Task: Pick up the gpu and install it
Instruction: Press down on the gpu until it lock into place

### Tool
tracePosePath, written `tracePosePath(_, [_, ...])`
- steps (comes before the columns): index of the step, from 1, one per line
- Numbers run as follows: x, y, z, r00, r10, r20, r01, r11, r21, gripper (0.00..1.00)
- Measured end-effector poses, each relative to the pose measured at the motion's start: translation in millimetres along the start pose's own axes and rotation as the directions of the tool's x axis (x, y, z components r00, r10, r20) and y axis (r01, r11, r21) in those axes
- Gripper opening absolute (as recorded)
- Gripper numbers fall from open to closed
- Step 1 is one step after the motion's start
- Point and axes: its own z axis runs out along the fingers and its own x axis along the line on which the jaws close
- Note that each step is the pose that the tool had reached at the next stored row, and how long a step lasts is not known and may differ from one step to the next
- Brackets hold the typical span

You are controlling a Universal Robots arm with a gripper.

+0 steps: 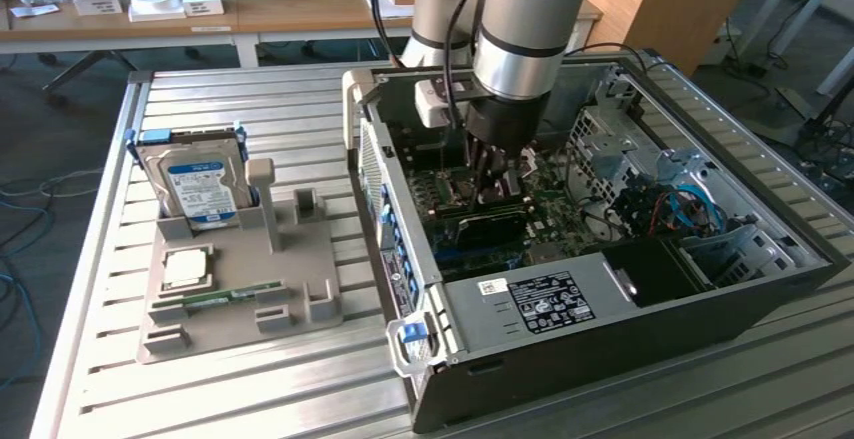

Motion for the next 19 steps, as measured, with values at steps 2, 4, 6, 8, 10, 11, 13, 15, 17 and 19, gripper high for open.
tracePosePath(2, [0.0, 0.0, 0.9, 1.0, 0.009, -0.0003, -0.009, 1.0, 0.0, 0.11])
tracePosePath(4, [0.0, 0.1, 1.1, 0.9999, 0.015, -0.0008, -0.015, 0.9999, -0.0002, 0.11])
tracePosePath(6, [0.0, 0.1, 1.4, 0.9999, 0.016, -0.0004, -0.016, 0.9999, 0.0, 0.11])
tracePosePath(8, [0.0, 0.1, 1.8, 0.9999, 0.016, -0.0003, -0.016, 0.9999, 0.0001, 0.11])
tracePosePath(10, [-0.1, 0.1, 3.2, 0.9999, 0.016, -0.0002, -0.016, 0.9999, 0.0002, 0.11])
tracePosePath(11, [0.0, 0.1, 3.4, 0.9999, 0.016, -0.0006, -0.016, 0.9999, 0.0, 0.11])
tracePosePath(13, [0.0, 0.1, 3.4, 0.9999, 0.016, -0.0006, -0.016, 0.9999, -0.0001, 0.11])
tracePosePath(15, [0.0, 0.1, 3.5, 0.9999, 0.016, -0.0005, -0.016, 0.9999, 0.0, 0.11])
tracePosePath(17, [-0.1, 0.1, 4.8, 0.9999, 0.016, 0.0, -0.016, 0.9999, 0.0003, 0.11])
tracePosePath(19, [0.0, 0.2, 5.6, 0.9999, 0.016, -0.001, -0.016, 0.9999, 0.0, 0.11])
